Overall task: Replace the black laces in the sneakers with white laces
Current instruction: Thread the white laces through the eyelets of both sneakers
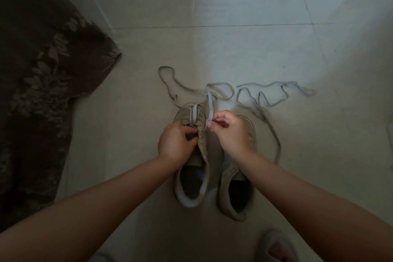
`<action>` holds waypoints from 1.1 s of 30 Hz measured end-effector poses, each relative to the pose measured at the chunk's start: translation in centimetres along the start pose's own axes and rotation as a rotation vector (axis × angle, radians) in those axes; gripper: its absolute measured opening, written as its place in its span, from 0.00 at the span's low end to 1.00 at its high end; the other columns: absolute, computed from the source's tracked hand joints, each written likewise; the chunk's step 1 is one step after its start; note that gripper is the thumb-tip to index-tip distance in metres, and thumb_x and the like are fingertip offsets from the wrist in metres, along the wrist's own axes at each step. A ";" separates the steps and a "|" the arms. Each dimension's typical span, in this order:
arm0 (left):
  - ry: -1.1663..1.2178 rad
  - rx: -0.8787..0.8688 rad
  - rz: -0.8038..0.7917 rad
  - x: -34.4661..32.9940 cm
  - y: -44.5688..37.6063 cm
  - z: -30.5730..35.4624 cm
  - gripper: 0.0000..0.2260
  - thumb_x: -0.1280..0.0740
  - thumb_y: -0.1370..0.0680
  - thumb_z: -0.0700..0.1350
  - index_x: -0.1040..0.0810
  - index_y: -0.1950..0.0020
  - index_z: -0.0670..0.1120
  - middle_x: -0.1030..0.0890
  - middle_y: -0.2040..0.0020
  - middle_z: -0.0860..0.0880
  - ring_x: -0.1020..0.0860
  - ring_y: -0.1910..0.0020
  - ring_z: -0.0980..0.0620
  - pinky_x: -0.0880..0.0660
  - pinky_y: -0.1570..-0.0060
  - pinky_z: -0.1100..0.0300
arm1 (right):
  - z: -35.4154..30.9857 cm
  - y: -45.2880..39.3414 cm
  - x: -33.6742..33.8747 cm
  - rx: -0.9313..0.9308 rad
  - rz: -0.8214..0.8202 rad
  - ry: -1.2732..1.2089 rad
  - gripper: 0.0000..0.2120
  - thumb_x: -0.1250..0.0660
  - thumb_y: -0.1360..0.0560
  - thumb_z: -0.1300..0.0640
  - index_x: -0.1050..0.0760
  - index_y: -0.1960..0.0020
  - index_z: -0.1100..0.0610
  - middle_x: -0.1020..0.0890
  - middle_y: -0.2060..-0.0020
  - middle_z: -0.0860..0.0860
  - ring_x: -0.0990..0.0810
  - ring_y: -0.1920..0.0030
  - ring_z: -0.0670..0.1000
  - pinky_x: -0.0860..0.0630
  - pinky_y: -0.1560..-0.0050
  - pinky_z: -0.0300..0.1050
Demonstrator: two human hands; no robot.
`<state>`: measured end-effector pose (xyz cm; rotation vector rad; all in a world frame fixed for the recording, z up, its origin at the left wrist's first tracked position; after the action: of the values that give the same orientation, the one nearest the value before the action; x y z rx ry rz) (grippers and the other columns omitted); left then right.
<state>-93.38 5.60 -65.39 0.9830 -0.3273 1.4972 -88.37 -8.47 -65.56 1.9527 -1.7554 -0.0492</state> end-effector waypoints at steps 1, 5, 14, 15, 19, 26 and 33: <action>-0.007 -0.002 -0.001 0.0 0.0 0.0 0.12 0.31 0.25 0.50 0.18 0.43 0.52 0.22 0.50 0.45 0.26 0.47 0.47 0.34 0.56 0.61 | -0.1 0.0 -0.1 0.021 0.013 0.007 0.14 0.29 0.29 0.67 0.27 0.62 0.50 0.20 0.65 0.47 0.21 0.63 0.43 0.24 0.56 0.40; -0.018 -0.017 -0.005 -0.1 0.1 0.2 0.12 0.32 0.25 0.50 0.19 0.42 0.53 0.22 0.51 0.45 0.26 0.48 0.46 0.32 0.55 0.59 | -0.3 0.2 -0.1 0.044 0.039 0.003 0.14 0.29 0.29 0.67 0.27 0.62 0.49 0.20 0.65 0.46 0.21 0.63 0.41 0.25 0.57 0.35; 0.020 -0.012 -0.001 -1.0 -0.1 0.7 0.12 0.31 0.25 0.50 0.18 0.43 0.52 0.21 0.49 0.44 0.24 0.48 0.45 0.27 0.50 0.55 | -0.4 1.1 1.1 0.074 0.052 0.087 0.10 0.29 0.29 0.66 0.26 0.60 0.53 0.20 0.65 0.48 0.21 0.63 0.42 0.27 0.61 0.27; 0.033 -0.007 0.003 -1.0 0.0 0.7 0.12 0.31 0.26 0.50 0.18 0.43 0.52 0.21 0.50 0.44 0.24 0.48 0.45 0.27 0.50 0.55 | -0.3 1.2 1.2 0.080 0.041 0.114 0.09 0.29 0.29 0.66 0.26 0.61 0.53 0.19 0.65 0.49 0.21 0.62 0.43 0.27 0.61 0.28; 0.037 -0.024 0.005 -1.5 0.1 0.9 0.11 0.32 0.25 0.51 0.18 0.44 0.54 0.20 0.49 0.46 0.24 0.48 0.46 0.27 0.50 0.55 | 0.4 1.3 1.1 0.089 -0.016 0.206 0.12 0.28 0.30 0.64 0.26 0.63 0.49 0.20 0.64 0.49 0.21 0.61 0.47 0.28 0.60 0.33; 0.022 -0.048 0.014 -1.5 -0.3 2.3 0.06 0.35 0.24 0.44 0.19 0.52 0.44 0.22 0.52 0.45 0.24 0.52 0.47 0.35 0.60 0.60 | 0.6 2.0 1.3 0.033 -0.030 0.294 0.12 0.26 0.31 0.50 0.27 0.57 0.52 0.21 0.62 0.48 0.23 0.60 0.45 0.28 0.60 0.39; 0.237 -0.042 -0.053 -0.9 -0.8 1.5 0.04 0.32 0.26 0.37 0.22 0.61 0.43 0.29 0.67 0.50 0.31 0.68 0.55 0.38 0.67 0.65 | 0.0 0.5 1.0 -0.152 -0.155 0.432 0.12 0.28 0.32 0.52 0.31 0.61 0.54 0.19 0.65 0.53 0.18 0.65 0.54 0.20 0.61 0.49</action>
<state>-92.17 4.06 -65.42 0.7657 -0.1610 1.5337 -88.69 -9.39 -65.03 1.8203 -1.2832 0.1690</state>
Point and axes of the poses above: each hand's wrist, its own y-axis away from the middle knuckle, its own x-axis out of the back of the hand, z = x × y, the point moved 5 cm from there along -y, towards the middle knuckle
